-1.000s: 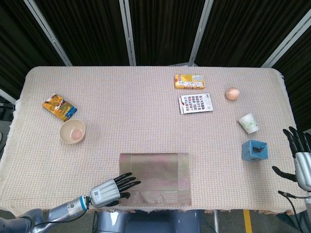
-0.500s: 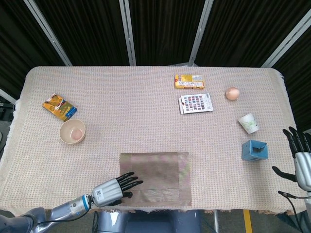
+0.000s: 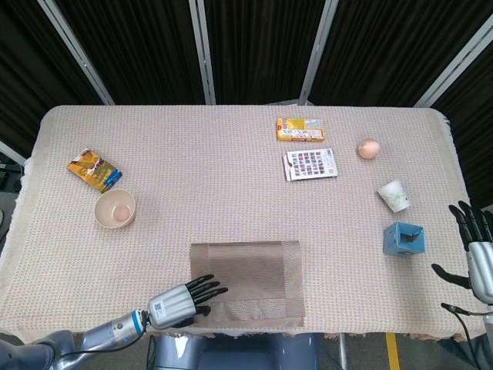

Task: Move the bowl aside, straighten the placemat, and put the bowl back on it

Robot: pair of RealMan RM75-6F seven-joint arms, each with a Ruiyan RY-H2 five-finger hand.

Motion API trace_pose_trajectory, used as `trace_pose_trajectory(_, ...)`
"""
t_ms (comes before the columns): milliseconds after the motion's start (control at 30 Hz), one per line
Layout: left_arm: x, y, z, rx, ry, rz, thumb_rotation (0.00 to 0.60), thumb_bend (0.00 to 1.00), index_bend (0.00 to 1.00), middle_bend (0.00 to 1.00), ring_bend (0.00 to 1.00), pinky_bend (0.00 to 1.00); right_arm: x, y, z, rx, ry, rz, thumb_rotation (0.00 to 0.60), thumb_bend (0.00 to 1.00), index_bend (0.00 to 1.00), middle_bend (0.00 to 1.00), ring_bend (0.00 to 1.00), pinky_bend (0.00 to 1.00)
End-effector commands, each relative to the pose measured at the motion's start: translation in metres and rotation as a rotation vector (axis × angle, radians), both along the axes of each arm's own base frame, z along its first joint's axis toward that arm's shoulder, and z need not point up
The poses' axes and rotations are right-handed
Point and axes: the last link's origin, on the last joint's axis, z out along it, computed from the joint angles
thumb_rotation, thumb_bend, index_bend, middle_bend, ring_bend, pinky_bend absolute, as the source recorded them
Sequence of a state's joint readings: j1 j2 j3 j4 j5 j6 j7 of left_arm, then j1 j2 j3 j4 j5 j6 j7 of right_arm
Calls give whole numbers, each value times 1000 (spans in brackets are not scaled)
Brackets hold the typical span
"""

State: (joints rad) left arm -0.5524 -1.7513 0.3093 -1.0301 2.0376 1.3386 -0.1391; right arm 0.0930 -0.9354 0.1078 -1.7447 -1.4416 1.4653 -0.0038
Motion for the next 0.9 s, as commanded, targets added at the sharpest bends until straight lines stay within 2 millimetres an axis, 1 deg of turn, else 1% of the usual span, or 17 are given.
trace_pose_trajectory(33,-1,-1,-1,-2,1,4,600,318,467,0,0,0,0,0,0,0,0,1,600,0,0,0,0,0)
trace_pose_trajectory(233,-2,-1,-4,-3,6,10,600,356,472,0,0,0,0,0,1,0,-1,1,600,0,0,0,0,0)
trace_pose_trajectory(567,-4,-1,-9,-11,11,25,600,378,491,0,0,0,0,0,1,2,0,0,600,0,0,0,0,0)
trace_pose_trajectory(800,-3,-1,-10,-13,12,31,600,475,523,0,0,0,0,0,1,3,-1,1,600,0,0,0,0,0)
trace_pose_trajectory(900,-3,0,-11,-12,11,34,600,486,532,0,0,0,0,0,1,2,-2,2,600,0,0,0,0,0)
